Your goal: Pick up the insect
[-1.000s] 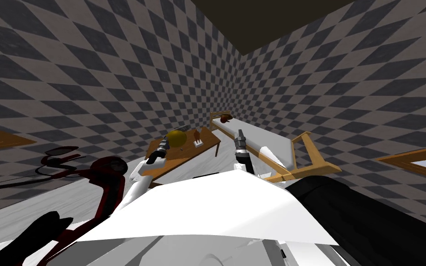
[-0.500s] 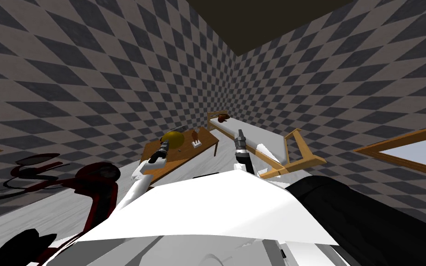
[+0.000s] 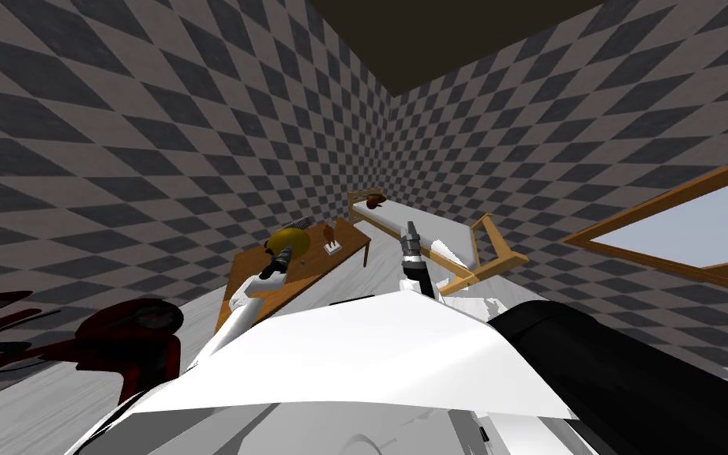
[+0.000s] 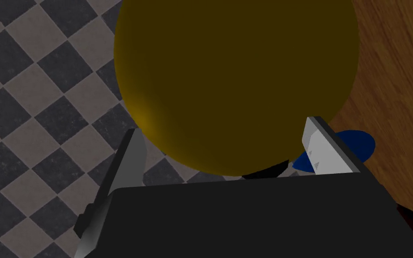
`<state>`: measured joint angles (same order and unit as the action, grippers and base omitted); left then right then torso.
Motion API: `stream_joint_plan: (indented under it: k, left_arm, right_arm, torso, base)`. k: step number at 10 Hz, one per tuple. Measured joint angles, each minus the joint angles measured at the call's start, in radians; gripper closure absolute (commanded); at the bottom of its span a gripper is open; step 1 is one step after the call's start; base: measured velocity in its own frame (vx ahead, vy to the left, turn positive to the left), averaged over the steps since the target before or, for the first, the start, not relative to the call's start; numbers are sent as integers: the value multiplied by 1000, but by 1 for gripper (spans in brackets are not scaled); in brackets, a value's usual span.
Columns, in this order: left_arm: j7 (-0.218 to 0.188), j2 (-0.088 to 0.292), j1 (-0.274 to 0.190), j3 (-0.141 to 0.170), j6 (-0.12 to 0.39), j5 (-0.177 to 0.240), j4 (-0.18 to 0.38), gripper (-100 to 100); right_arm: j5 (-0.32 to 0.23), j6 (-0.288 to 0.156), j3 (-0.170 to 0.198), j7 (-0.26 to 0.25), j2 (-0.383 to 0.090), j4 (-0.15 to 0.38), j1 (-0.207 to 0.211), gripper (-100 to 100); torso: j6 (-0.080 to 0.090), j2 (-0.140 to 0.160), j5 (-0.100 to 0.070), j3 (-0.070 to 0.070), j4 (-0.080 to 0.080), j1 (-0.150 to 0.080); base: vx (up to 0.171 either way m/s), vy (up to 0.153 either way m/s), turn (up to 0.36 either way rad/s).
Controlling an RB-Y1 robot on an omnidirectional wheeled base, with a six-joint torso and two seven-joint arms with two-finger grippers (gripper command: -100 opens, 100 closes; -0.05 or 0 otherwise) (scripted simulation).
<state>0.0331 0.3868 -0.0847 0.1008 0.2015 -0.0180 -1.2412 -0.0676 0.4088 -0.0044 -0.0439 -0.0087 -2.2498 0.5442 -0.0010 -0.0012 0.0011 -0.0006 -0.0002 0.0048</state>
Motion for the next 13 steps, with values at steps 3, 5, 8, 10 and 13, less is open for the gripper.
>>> stream_joint_plan:
  k: [3,5,8,10,13]
  left_arm:
    - [8,14,-21,-38,17,12,95,-100]
    - [13,29,-33,-72,42,27,162,-100]
    - [19,54,-16,-122,81,58,202,-100]
    - [22,43,-27,-132,90,54,244,-100]
    - [25,33,-23,-152,106,59,278,-100]
  right_arm:
    - [0,0,0,0,0,0,0,0]
    - [0,0,0,0,0,0,0,0]
    - [0,0,0,0,0,0,0,0]
    - [0,0,0,0,0,0,0,0]
    - [0,0,0,0,0,0,0,0]
  torso:
    - [1,0,0,0,0,1]
    - [1,0,1,0,0,5]
    - [0,0,0,0,0,1]
    - [0,-1,-1,0,0,-3]
    - [0,-1,-1,-1,0,-3]
  base:
    - [16,86,-239]
    - [12,142,-259]
    - [5,73,-141]
    - [4,27,-101]
    - [7,34,-78]
